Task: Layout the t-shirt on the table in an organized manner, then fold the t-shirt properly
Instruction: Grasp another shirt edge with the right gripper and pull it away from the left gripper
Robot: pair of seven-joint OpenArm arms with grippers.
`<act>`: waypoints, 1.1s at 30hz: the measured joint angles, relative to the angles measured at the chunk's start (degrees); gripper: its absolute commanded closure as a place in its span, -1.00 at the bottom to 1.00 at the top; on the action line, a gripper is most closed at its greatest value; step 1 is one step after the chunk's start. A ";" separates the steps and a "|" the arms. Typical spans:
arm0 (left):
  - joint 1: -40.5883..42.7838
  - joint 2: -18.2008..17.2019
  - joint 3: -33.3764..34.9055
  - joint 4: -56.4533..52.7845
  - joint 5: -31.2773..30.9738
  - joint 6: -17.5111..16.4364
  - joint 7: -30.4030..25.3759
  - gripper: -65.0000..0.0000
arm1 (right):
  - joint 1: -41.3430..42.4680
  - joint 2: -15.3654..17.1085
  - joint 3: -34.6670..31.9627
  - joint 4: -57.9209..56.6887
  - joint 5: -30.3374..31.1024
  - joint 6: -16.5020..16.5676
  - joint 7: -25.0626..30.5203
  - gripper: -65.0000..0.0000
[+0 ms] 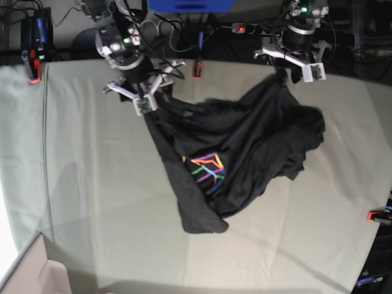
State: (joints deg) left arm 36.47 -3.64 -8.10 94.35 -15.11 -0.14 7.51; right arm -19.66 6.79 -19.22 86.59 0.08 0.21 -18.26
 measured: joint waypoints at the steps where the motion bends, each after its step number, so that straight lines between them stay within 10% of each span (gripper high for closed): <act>1: -0.02 0.02 0.02 0.74 -0.07 -0.02 0.04 0.39 | 0.42 -0.02 -0.09 -0.92 0.00 0.00 0.26 0.00; 8: 1.68 -0.02 0.04 6.91 -0.02 0.07 0.28 0.39 | 2.01 0.02 0.33 -3.67 -0.02 0.00 2.14 0.17; 12: 1.68 -0.37 -0.68 10.14 0.00 -0.20 0.22 0.39 | 1.77 0.00 4.04 -3.65 0.46 0.02 2.25 1.00; 18: -1.86 -0.94 -5.90 9.55 0.00 -0.04 0.74 0.33 | 1.55 -0.28 15.69 -3.67 0.76 1.44 1.53 1.00; 25: -3.87 -0.94 -7.87 6.64 0.09 -0.04 0.66 -0.28 | 4.83 -0.04 30.88 0.63 0.35 1.20 -0.39 1.00; 33: -10.08 -0.96 -5.35 -1.44 0.50 0.35 0.92 -0.47 | 5.49 -0.17 32.52 1.38 0.31 1.20 -0.68 1.00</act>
State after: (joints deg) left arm 26.39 -4.60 -13.45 92.90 -14.61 0.21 8.43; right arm -14.17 6.61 13.30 87.96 0.38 1.41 -18.94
